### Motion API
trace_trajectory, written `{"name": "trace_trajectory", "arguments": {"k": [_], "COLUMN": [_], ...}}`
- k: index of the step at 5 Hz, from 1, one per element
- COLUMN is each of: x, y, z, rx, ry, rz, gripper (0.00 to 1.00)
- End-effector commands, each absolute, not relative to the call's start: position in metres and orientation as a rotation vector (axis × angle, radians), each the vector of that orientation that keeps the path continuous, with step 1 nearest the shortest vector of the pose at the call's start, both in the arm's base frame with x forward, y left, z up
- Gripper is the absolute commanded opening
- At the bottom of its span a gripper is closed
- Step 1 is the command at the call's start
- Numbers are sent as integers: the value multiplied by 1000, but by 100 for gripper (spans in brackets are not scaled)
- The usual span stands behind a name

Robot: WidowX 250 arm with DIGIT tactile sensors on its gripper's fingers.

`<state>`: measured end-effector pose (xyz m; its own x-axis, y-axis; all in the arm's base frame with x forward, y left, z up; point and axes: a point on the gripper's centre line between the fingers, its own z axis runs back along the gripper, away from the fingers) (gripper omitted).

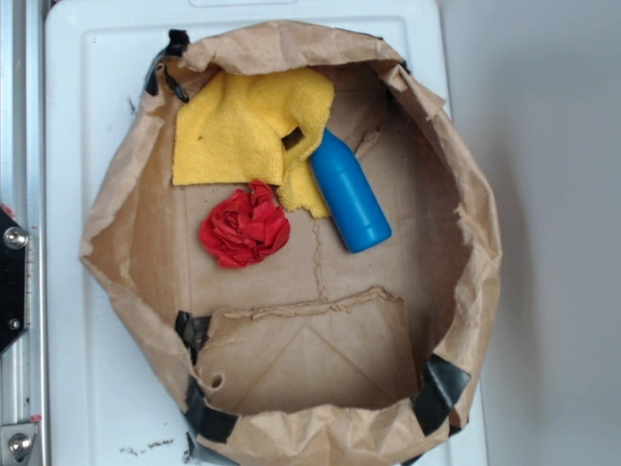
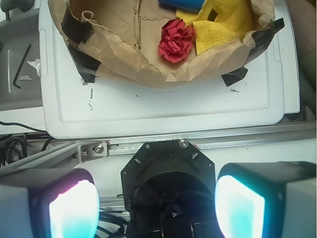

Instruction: Grab the red paper.

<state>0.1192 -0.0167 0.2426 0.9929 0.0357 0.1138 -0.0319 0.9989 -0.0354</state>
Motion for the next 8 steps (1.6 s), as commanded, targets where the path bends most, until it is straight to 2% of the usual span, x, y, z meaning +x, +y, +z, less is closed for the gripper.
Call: {"name": "trace_trajectory", "arguments": {"k": [1, 3, 4, 5, 6, 7, 8], "x": [119, 137, 143, 182, 215, 222, 221], "y": [-17, -3, 4, 2, -9, -13, -2], "z": [243, 248, 253, 260, 246, 228, 206], "rx": [-34, -82, -91, -120, -73, -78, -97], "ry": [-115, -165, -165, -181, -133, -176, -209], "rz": [34, 221, 279, 386, 382, 364, 446], "gripper": [100, 100, 100, 100, 100, 100, 100]}}
